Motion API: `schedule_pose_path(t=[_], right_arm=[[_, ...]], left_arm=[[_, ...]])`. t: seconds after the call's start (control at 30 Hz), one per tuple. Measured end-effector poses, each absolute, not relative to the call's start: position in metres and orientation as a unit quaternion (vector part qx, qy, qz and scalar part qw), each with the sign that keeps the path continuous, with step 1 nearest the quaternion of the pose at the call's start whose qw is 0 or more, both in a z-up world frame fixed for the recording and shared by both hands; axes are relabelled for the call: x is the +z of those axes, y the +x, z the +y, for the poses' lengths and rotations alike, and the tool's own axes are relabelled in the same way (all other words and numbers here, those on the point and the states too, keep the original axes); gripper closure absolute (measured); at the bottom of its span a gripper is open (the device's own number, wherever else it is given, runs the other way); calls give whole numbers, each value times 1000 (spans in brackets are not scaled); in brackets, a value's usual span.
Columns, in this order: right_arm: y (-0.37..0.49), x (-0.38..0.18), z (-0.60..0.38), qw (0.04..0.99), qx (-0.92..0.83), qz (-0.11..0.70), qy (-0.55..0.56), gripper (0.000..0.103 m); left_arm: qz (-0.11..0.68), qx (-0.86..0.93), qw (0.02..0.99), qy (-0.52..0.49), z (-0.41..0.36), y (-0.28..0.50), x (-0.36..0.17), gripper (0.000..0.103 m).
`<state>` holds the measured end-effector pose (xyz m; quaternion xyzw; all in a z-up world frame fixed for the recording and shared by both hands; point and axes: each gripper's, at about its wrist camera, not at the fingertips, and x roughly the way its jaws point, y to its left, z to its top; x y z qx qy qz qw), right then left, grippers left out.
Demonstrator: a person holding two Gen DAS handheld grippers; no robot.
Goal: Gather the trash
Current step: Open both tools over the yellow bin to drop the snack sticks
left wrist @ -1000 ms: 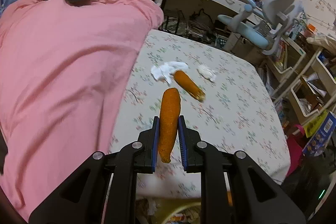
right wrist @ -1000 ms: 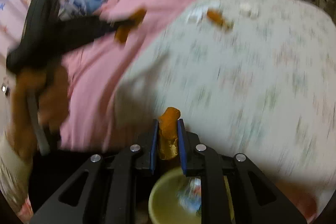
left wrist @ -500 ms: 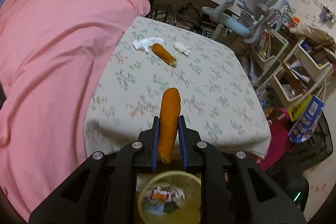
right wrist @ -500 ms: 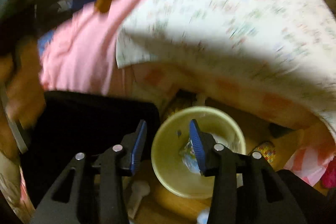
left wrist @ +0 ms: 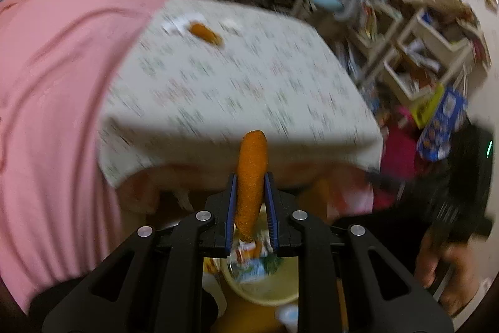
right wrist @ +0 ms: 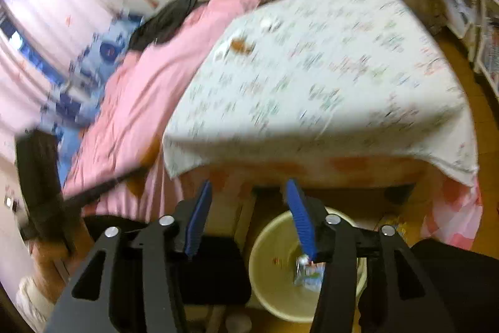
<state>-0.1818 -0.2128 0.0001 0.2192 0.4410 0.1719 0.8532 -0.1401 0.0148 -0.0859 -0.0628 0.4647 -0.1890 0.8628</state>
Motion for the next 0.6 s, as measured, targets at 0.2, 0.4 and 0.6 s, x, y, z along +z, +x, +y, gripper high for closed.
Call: schedule_pose_path(t=[0.2, 0.4, 0.6], right_arm=[[-183, 7, -237, 872, 139, 399, 247, 46], [-180, 3, -239, 869, 142, 404, 249, 46], [-184, 2, -245, 870, 140, 402, 251, 45]], left_arm=[[539, -218, 813, -20, -39, -160, -157, 86], [607, -230, 760, 35, -74, -167, -210, 78], [618, -222, 753, 28, -63, -148, -203, 59]])
